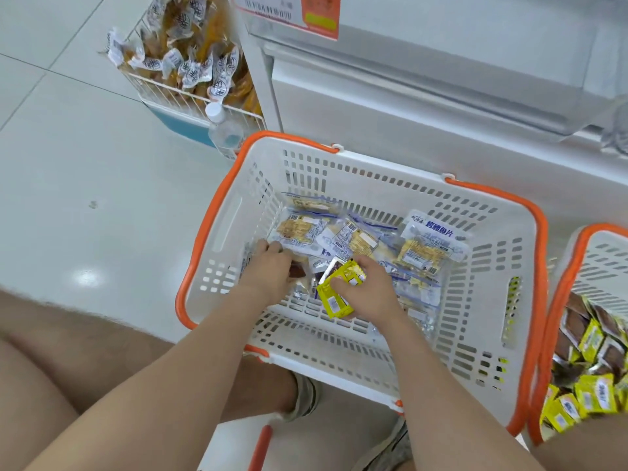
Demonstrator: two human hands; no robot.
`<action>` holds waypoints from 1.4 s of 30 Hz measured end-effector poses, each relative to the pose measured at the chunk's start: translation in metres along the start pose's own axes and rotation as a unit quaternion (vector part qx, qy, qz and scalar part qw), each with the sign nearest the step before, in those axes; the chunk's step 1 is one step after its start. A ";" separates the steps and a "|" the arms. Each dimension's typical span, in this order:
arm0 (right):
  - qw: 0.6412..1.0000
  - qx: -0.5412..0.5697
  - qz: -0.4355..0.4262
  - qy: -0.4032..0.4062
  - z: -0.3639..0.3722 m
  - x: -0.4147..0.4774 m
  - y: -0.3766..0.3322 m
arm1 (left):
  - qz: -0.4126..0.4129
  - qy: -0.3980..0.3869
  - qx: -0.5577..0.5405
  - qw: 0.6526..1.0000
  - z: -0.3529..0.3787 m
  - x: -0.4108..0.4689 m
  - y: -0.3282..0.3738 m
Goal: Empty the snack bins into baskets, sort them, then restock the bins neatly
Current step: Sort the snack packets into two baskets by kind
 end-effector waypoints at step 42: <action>0.804 -0.582 -0.001 -0.121 0.051 0.021 0.026 | 0.088 -0.083 -0.168 0.978 0.024 -0.023 0.022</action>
Point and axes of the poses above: each hand's wrist, its own x-axis towards the middle knuckle, its own z-axis out of the palm, y = z × x, the point moved 9 cm from there along x, towards the middle knuckle, and after that the axes turned 15 degrees about -y, right-handed, at the moved point
